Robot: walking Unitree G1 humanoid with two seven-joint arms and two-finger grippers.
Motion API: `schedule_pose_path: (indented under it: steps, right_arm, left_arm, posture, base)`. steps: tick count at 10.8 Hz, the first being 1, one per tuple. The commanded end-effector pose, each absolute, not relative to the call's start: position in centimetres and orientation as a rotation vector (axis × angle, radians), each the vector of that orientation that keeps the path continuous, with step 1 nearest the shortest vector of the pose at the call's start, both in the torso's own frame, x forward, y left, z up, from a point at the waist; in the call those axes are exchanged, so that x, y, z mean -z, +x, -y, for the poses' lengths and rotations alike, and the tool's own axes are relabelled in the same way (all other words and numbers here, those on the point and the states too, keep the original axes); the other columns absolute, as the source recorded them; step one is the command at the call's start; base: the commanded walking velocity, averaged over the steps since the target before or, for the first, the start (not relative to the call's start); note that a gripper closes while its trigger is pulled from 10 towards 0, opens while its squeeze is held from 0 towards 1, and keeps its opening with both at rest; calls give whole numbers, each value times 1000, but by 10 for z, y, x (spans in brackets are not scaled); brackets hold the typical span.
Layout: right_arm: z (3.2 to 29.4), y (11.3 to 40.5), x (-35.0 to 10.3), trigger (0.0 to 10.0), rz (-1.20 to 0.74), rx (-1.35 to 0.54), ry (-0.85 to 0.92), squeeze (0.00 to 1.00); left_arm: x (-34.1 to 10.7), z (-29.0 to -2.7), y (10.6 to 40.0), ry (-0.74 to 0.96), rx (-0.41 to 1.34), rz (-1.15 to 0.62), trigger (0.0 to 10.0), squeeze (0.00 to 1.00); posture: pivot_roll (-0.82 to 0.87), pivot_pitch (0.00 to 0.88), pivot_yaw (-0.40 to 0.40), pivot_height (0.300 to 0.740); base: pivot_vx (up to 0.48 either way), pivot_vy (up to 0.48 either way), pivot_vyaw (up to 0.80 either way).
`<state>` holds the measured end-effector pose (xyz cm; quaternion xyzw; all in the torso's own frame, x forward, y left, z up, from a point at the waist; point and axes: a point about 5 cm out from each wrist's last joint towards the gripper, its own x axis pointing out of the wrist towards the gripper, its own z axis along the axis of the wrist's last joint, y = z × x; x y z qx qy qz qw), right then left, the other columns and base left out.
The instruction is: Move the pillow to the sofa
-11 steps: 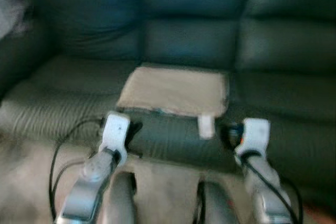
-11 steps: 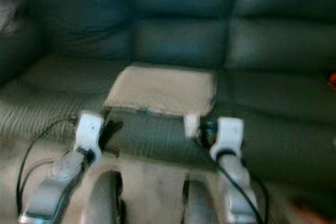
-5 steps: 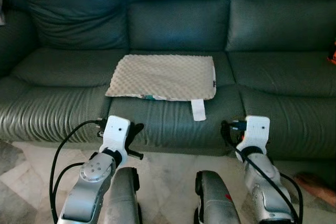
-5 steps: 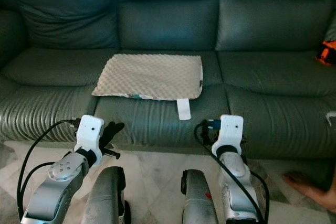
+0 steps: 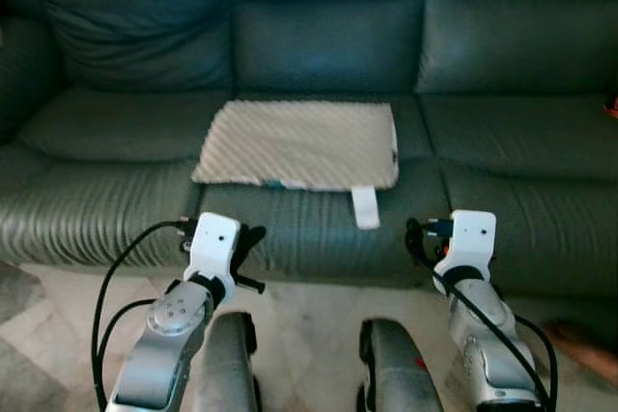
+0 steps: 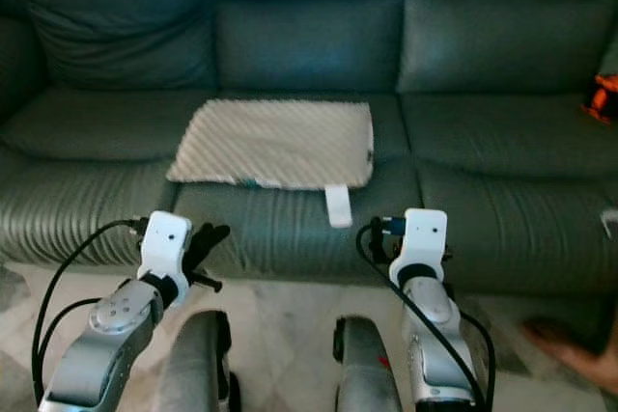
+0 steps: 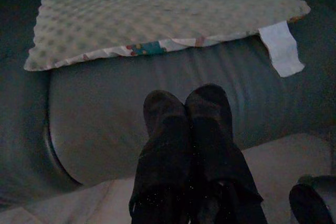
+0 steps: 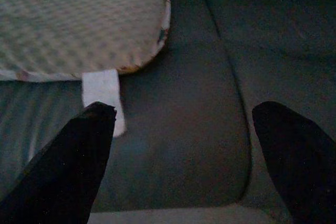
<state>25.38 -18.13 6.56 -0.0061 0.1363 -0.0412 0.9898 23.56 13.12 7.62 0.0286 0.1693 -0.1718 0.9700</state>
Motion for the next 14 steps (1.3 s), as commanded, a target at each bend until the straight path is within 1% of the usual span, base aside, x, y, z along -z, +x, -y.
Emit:
schedule_pose_path:
  steps: [1,5,7,10,11,12,14]
  right_arm:
    - [178,254,-67,10000,-266,65,-19,0]
    - [177,255,-68,10000,-262,56,-24,0]
    - [180,252,-72,10000,-225,55,-54,0]
    - [185,244,-73,10000,-202,76,-65,0]
    - [182,244,-73,10000,-201,70,-63,0]
    - [181,246,-74,10000,-198,70,-63,0]
    - [188,256,-78,10000,-197,87,-62,0]
  left_arm:
    - [-79,-132,236,59,350,-328,10000,0]
    - [-79,-131,236,55,347,-328,10000,0]
    - [-81,-134,236,51,323,-315,10000,0]
    - [-83,-139,236,55,274,-286,10000,0]
    - [-89,-145,238,22,227,-244,10000,1000]
    - [-93,-153,241,89,177,-206,10000,1000]
    - [-99,-170,246,152,70,-170,10000,1000]
  posture:
    - [-31,80,49,611]
    - [-32,81,46,611]
    - [-32,80,45,611]
    - [-35,83,41,611]
    - [-33,83,42,611]
    - [-33,83,42,611]
    - [-28,84,45,611]
  base:
    - [330,0,0]
    - [326,0,0]
    - [304,0,0]
    - [0,0,0]
    - [0,0,0]
    - [0,0,0]
    - [0,0,0]
